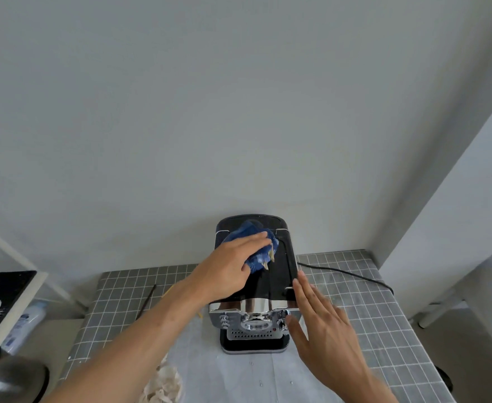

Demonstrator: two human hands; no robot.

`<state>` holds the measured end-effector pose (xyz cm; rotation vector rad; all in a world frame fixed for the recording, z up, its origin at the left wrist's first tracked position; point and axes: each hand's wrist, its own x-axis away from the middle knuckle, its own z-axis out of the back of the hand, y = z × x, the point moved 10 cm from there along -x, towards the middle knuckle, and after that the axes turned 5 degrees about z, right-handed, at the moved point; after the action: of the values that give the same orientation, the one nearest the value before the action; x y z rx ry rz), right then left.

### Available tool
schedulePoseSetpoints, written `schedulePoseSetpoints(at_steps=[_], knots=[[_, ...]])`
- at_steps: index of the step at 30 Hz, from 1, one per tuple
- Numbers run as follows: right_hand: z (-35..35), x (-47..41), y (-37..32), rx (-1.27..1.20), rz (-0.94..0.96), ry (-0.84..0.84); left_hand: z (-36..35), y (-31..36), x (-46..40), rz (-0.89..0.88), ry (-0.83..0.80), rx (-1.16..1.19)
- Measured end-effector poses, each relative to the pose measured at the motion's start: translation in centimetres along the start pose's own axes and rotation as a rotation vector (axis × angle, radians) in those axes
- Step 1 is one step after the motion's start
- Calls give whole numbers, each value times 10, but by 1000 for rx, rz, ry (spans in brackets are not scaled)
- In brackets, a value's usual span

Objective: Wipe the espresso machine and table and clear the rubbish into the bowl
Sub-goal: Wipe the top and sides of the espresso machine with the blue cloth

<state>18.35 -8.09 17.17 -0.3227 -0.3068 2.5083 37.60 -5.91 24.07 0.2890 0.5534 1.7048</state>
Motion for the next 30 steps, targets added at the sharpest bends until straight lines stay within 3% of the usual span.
schedulePoseSetpoints(at_steps=[3, 6, 10, 15, 21, 30], knots=[[0, 0, 1, -3, -6, 1, -20, -3, 0, 73, -45, -286], [-1, -1, 2, -8, -11, -19, -39, -6, -3, 113, -105, -239], [-3, -2, 3, -5, -24, -29, -38, 3, -23, 9, -37, -257], [1, -2, 1, 28, -18, -21, -42, -15, -66, 60, -24, -355], [1, 0, 2, 38, -16, -37, -27, -9, -69, 149, 29, -196], [2, -1, 2, 58, -15, -10, -42, 33, 15, -30, -119, -89]])
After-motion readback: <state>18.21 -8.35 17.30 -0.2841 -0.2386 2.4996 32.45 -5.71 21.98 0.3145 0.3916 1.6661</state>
